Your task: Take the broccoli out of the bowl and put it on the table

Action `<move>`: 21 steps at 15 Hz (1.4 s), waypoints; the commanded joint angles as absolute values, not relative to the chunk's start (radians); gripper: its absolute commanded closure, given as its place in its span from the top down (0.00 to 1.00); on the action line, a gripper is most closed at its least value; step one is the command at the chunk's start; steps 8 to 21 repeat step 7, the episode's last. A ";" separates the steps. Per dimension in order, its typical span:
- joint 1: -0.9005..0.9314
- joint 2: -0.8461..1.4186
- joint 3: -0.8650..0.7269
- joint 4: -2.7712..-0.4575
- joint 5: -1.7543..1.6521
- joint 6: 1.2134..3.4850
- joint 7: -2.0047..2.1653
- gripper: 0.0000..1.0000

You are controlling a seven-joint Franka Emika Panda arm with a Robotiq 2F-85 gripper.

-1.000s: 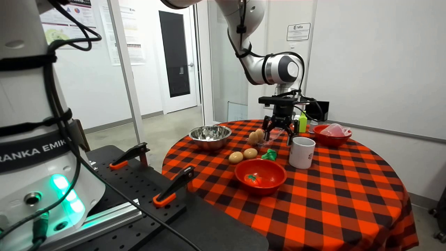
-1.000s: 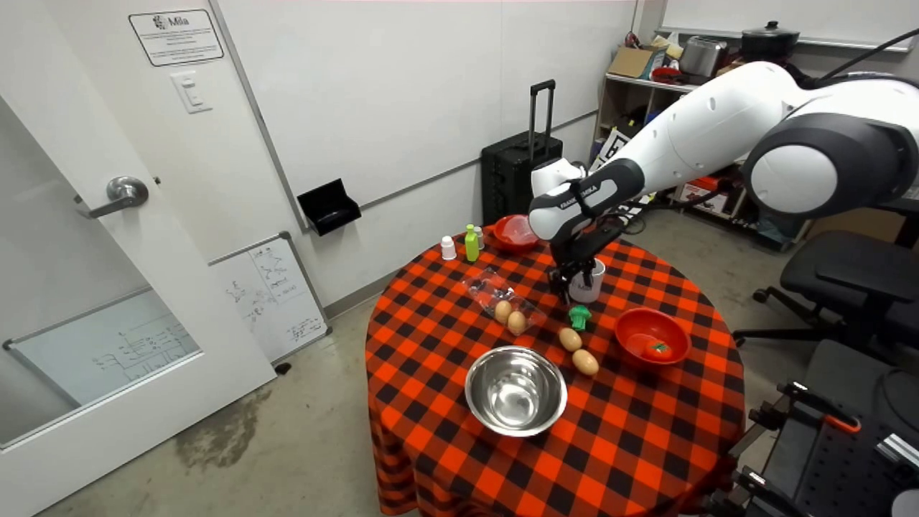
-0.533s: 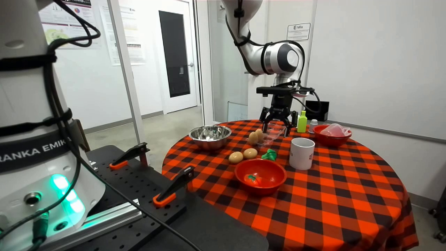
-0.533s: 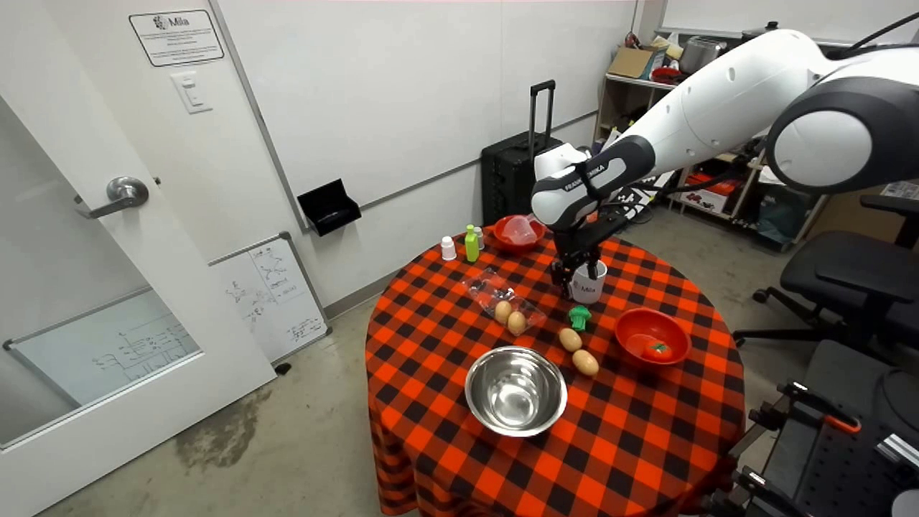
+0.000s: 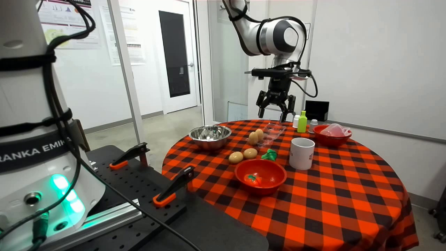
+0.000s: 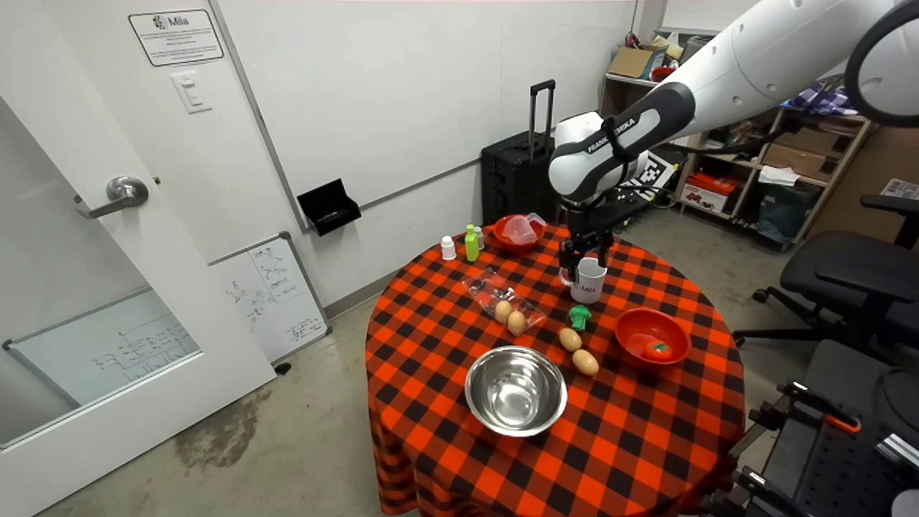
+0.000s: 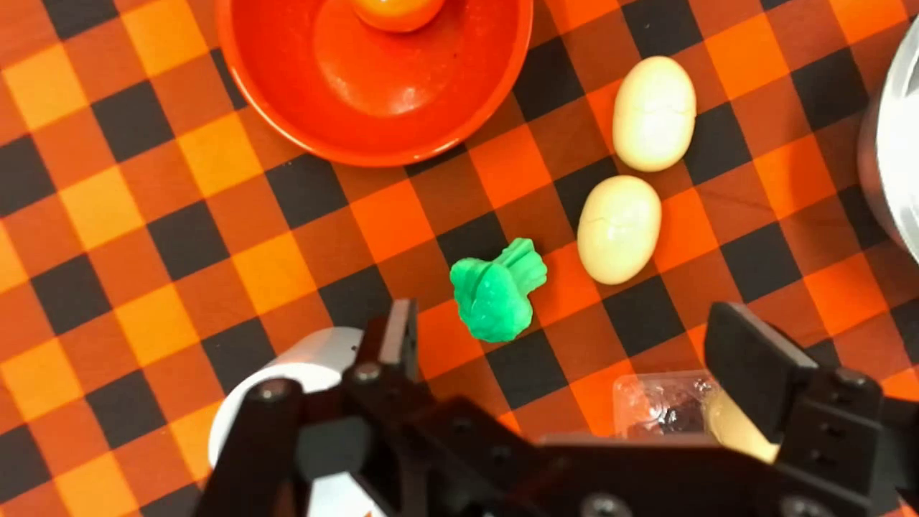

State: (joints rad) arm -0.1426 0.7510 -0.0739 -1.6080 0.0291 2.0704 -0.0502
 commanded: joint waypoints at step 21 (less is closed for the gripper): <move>-0.143 0.697 -0.075 -1.679 0.028 2.105 -0.048 1.00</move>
